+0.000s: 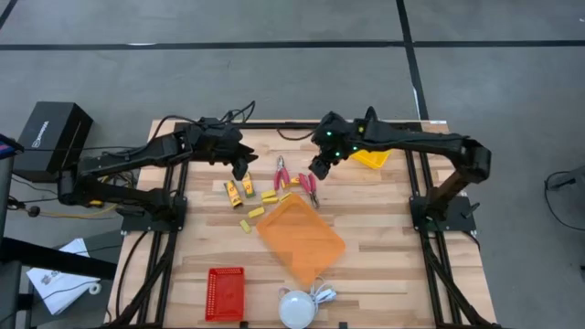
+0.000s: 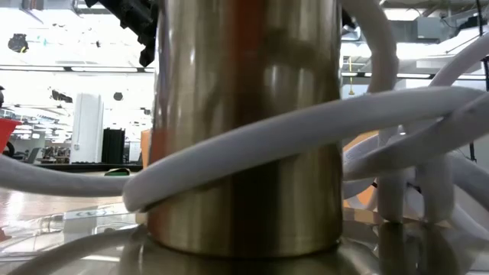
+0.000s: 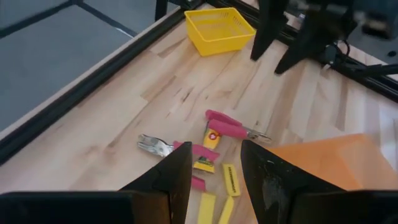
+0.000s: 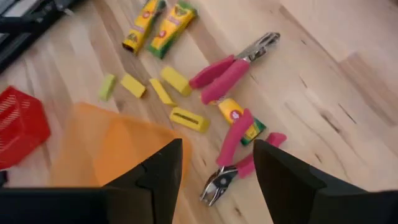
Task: Pick & Place School Supplies
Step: Put the pink puncher into the yellow bin
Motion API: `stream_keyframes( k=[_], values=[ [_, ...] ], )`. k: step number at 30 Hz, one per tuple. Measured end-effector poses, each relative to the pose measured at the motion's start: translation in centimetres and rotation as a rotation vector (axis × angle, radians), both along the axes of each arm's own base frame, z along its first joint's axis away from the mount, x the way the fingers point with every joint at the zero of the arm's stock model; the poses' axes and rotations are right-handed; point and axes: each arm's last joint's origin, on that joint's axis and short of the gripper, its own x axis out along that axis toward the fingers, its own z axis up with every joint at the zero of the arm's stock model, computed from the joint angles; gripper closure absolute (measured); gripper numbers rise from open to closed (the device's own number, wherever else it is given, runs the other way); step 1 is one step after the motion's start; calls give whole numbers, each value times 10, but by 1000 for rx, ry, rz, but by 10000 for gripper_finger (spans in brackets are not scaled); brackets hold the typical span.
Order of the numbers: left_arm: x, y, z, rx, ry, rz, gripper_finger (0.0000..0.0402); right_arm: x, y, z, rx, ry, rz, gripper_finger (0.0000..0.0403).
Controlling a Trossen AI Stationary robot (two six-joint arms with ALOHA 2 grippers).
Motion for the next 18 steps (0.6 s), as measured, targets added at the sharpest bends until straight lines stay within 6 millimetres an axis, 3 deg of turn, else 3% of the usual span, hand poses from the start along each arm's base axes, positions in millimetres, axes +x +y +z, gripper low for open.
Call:
stream_keyframes(
  k=[10, 18],
  values=[
    [-7, 11, -4, -16, 43, 54, 270, 20, -5, -41, 103, 86, 16, 208],
    [-12, 14, -7, -16, 91, 60, 270, 37, -6, -52, 149, 11, -5, 199]
  ],
)
